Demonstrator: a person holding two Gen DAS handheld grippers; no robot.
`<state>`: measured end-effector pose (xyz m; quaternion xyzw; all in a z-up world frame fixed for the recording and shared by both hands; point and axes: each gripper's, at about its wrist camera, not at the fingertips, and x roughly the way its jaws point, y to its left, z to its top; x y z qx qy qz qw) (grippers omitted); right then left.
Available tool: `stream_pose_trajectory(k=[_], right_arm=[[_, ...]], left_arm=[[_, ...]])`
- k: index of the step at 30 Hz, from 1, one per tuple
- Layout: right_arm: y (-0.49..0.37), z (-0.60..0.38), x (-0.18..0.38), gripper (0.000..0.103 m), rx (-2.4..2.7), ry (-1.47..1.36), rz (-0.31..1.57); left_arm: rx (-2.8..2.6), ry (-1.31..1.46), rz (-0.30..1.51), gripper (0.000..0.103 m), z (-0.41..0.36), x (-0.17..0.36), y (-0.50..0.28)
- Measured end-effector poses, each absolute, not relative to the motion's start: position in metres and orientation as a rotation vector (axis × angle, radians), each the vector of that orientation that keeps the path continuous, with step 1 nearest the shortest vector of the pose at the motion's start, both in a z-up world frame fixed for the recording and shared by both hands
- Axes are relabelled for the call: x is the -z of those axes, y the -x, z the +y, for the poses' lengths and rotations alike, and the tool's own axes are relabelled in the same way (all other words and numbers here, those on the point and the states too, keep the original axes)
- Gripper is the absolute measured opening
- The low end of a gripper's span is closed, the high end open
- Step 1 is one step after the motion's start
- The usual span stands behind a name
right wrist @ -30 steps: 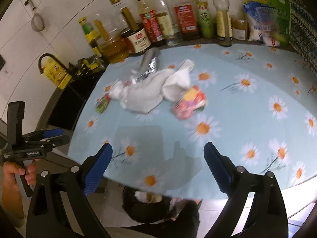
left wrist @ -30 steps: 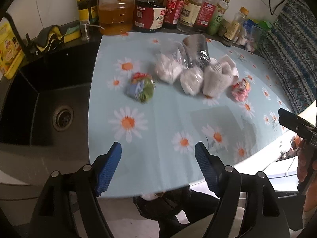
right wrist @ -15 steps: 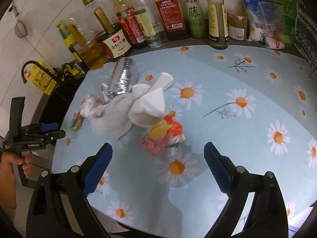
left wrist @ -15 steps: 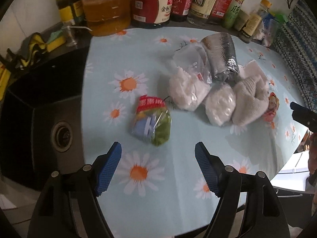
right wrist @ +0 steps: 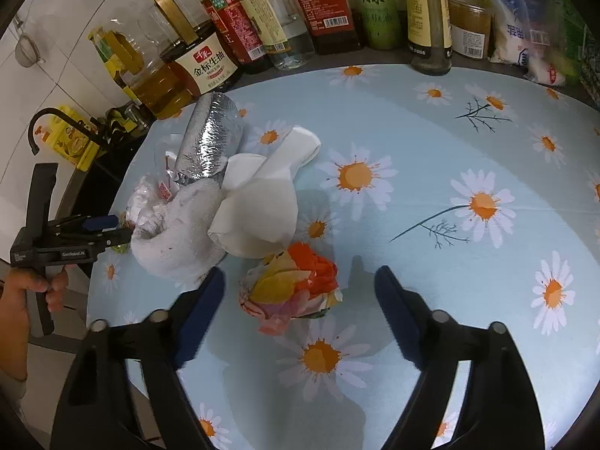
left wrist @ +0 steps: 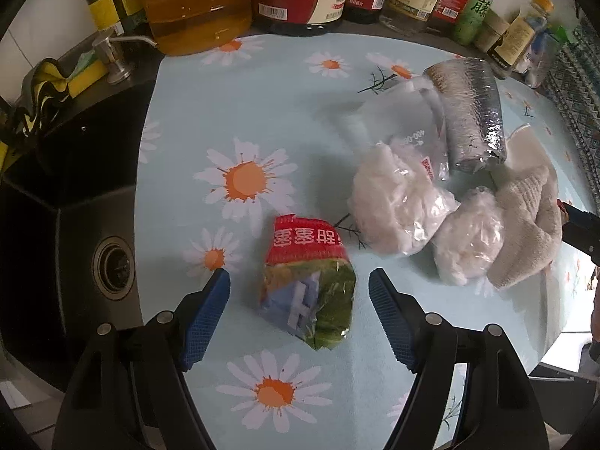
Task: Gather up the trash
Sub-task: 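Grasp the green snack bag with the left tool while the right tool grasps the orange wrapper, then carry the green snack bag and orange wrapper down over the trash bin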
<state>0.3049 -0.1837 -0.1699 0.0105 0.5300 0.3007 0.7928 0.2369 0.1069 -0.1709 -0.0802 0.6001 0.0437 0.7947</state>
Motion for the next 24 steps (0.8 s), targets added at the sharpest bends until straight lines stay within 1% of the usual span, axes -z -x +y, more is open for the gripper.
stream_pose_trajectory(k=[2,4,6,8,10,11,17,24], right_arm=[[-0.306,-0.182,0.171,0.074,-0.654,-0.02,1.144],[-0.305,-0.18,0.17,0.074,-0.656,-0.012,1.136],[-0.304,-0.177,0.172,0.067,-0.655,0.012,1.131],[-0.303,-0.173,0.174,0.064,-0.661,0.029,1.141],[-0.301,-0.169,0.176,0.063,-0.663,0.046,1.143],[-0.3,-0.168,0.177,0.058,-0.664,0.054,1.143],[-0.292,-0.169,0.174,0.053,-0.667,0.056,1.123],[-0.282,-0.173,0.163,0.053,-0.663,0.046,1.1]], left_arm=[[-0.099,0.155,1.292,0.072,0.105,0.172,-0.239],[-0.109,0.153,1.296,0.072,0.104,0.173,-0.24],[-0.103,0.149,1.297,0.056,0.103,0.173,-0.24],[-0.111,0.132,1.294,0.055,0.1,0.174,-0.244],[-0.113,0.117,1.291,0.051,0.098,0.175,-0.244],[-0.117,0.111,1.29,0.047,0.098,0.175,-0.244],[-0.116,0.132,1.283,0.047,0.101,0.175,-0.242],[-0.106,0.142,1.257,0.047,0.099,0.165,-0.228]])
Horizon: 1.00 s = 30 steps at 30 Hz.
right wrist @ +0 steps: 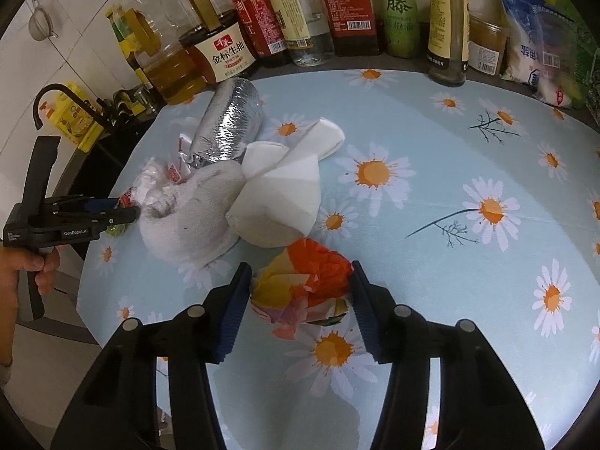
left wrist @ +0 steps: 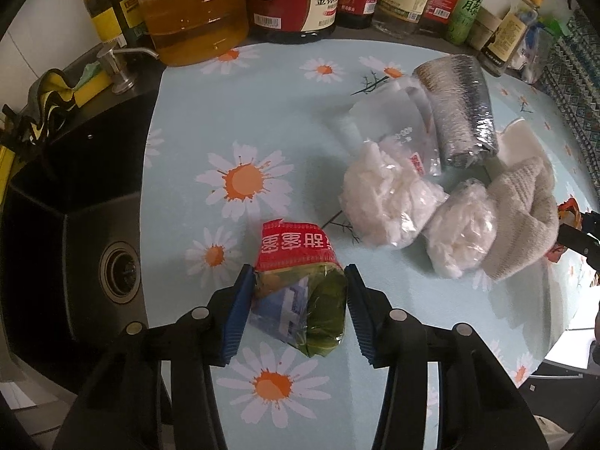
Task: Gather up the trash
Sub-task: 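Carry the green snack bag and orange wrapper down over the trash bin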
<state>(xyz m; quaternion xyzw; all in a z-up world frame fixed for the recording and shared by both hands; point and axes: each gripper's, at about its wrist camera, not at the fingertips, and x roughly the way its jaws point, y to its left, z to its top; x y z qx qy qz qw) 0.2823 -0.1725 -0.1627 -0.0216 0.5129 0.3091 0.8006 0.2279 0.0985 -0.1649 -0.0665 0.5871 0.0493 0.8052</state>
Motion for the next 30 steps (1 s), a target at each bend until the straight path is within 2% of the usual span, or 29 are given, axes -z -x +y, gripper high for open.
stream_pose_trajectory(k=[30], right_arm=[[-0.16,-0.159,0.134,0.053,-0.722,0.016,1.034]], left_arm=[[0.011,0.226,1.138,0.047,0.042,0.117,-0.094]])
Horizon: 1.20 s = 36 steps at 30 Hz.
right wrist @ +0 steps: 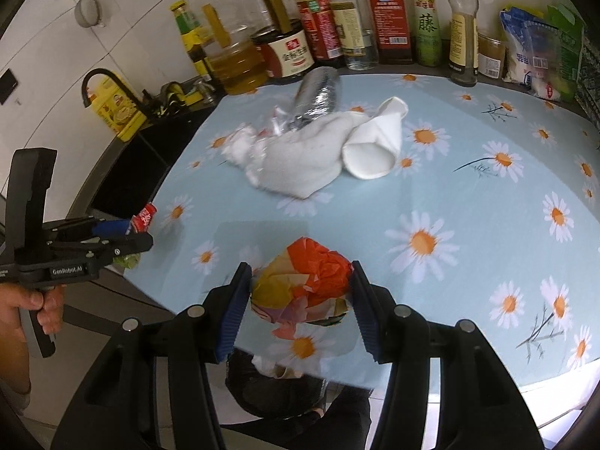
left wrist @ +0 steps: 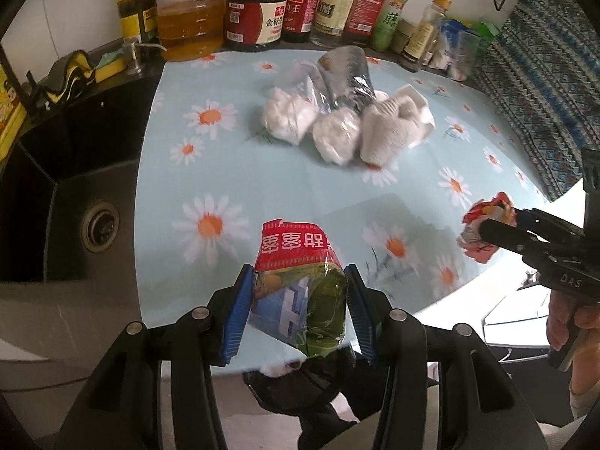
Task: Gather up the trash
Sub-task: 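Carry the green snack bag and orange wrapper down over the trash bin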
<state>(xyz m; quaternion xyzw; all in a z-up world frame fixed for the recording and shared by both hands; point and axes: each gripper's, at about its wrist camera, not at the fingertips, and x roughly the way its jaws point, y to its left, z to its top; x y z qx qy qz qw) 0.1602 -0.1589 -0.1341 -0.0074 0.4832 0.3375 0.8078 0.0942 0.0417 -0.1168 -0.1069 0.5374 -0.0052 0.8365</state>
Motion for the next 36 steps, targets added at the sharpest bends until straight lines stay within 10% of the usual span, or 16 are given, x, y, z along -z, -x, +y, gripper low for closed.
stream_pose_trajectory(k=[36], right_arm=[[-0.046,-0.103,0.274,0.054,-0.802,0.065,1.408]], left_arm=[[0.013,0.487,1.411,0.047,0.016,0.259,0.038]])
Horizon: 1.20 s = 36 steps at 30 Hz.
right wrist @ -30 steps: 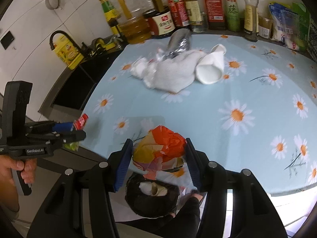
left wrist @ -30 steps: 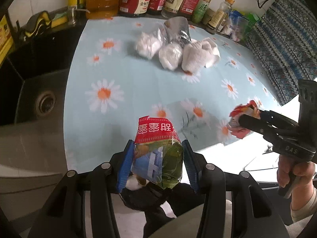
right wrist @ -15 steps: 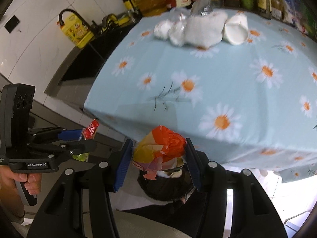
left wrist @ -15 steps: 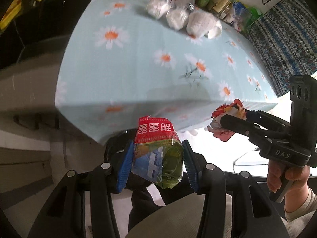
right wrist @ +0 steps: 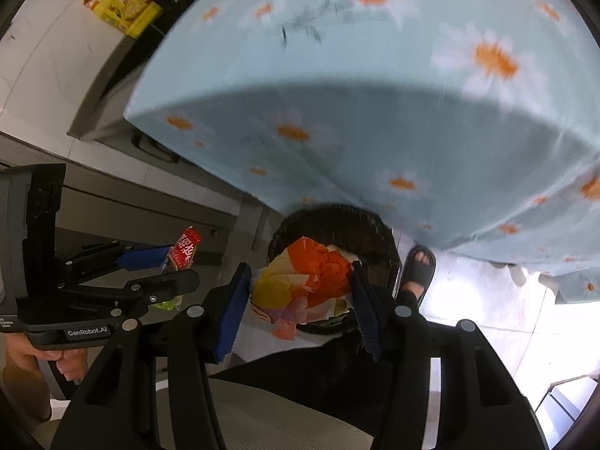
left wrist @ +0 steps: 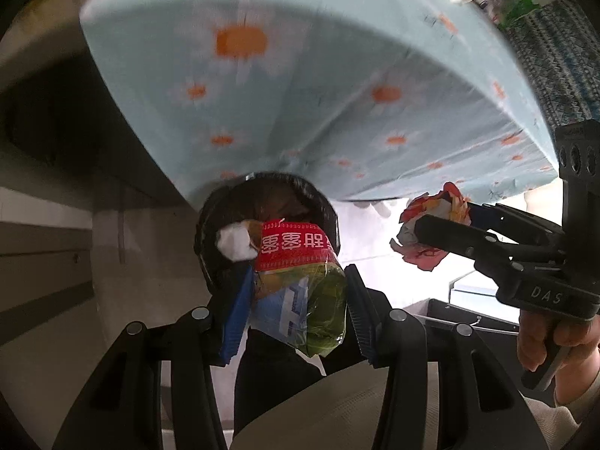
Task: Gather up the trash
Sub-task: 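Carry the green snack bag and orange wrapper down over the trash bin, then open both tools to drop the snack bag and wrapper into the bin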
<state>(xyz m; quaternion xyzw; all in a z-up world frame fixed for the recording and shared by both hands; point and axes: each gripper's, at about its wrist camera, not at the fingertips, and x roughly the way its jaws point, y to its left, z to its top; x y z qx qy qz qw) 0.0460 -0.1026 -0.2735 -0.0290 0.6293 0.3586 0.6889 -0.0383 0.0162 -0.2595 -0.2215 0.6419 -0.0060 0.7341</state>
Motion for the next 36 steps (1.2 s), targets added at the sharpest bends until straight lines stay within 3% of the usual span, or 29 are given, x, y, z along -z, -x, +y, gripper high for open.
stream_pose_trajectory(k=[17,31,32,34,36], right_arm=[[-0.049,-0.104,0.362,0.054,-0.711,-0.009,1.588],[-0.052,-0.102,0.379,0.057,-0.699,-0.112,1.638],[-0.053,-0.103,0.379,0.061,-0.697,-0.134,1.639],[-0.055,-0.107,0.38,0.072,-0.68,-0.18,1.648],[-0.058,-0.111,0.381,0.073,-0.666,-0.225,1.658]], left_arm=[[-0.024,0.565,1.579,0.047,0.005,0.348,0.056],[-0.041,0.583,1.58,0.047,0.002,0.351,0.056],[-0.047,0.586,1.583,0.048,0.002,0.352,0.055],[-0.056,0.598,1.593,0.064,0.003,0.354,0.055],[-0.065,0.608,1.587,0.066,0.006,0.355,0.056]])
